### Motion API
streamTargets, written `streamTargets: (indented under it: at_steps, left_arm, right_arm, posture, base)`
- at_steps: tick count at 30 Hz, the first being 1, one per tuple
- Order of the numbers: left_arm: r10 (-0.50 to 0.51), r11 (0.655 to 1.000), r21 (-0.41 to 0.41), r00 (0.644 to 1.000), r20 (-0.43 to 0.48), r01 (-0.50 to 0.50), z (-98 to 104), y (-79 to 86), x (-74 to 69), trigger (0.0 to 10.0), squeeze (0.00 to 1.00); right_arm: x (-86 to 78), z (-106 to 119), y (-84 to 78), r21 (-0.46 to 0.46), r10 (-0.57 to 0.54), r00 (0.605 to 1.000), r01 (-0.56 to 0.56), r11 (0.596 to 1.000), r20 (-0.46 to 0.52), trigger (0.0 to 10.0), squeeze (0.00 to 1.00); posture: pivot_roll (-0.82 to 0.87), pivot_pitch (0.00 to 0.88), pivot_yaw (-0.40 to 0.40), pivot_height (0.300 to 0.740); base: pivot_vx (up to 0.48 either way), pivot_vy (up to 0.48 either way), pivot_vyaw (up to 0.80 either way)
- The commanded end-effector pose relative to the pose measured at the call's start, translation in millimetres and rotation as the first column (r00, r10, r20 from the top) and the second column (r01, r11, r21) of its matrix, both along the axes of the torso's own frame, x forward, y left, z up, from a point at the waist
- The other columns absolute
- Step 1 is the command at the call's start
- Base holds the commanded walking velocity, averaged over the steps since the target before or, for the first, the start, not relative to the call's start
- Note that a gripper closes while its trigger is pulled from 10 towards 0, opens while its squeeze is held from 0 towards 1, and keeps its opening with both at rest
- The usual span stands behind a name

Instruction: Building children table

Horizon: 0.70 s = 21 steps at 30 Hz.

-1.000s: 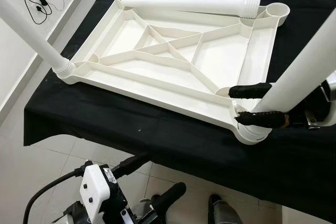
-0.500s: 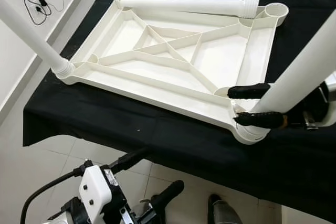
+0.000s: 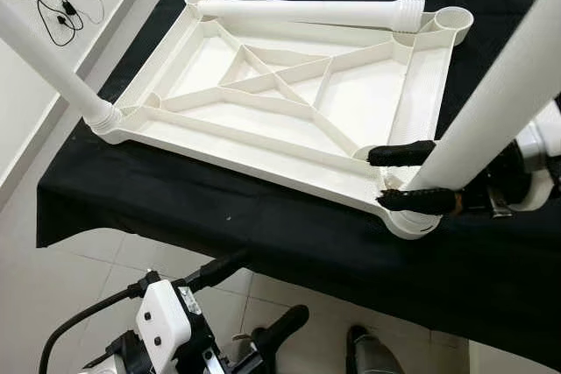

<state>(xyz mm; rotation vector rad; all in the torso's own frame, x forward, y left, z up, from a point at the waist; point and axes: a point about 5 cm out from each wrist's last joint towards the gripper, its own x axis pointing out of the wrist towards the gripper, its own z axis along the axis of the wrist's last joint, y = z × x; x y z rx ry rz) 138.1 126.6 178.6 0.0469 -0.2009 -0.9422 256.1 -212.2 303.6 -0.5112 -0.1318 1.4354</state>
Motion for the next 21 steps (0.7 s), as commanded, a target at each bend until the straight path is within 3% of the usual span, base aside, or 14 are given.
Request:
streamTargets:
  at_steps: [1,12,21]
  left_arm:
    - [0.0,1.0,0.011,1.0,-0.019,0.0,-5.3,0.1,-2.3,10.0,0.0]
    - [0.0,1.0,0.004,1.0,-0.018,0.0,-5.3,-0.7,-2.4,10.0,0.0]
    - [0.0,1.0,0.002,1.0,-0.02,0.001,-4.9,-0.5,-2.8,10.0,0.0]
  right_arm:
    - [6.5,-19.7,1.0,-0.067,-0.057,0.994,0.051,0.996,-0.09,10.0,0.0]
    - [10.4,-22.9,2.7,-0.068,-0.109,0.988,0.102,0.992,-0.108,10.0,0.0]
    - [10.8,-26.9,-1.4,0.02,-0.125,0.984,0.128,0.992,-0.127,10.0,0.0]
  posture:
    - [0.06,0.367,0.155,0.74]
    - [0.06,0.371,0.148,0.74]
    - [0.06,0.372,0.15,0.74]
  base:
    - [0.0,0.0,0.0]
    - [0.0,0.0,0.0]
    - [0.0,0.0,0.0]
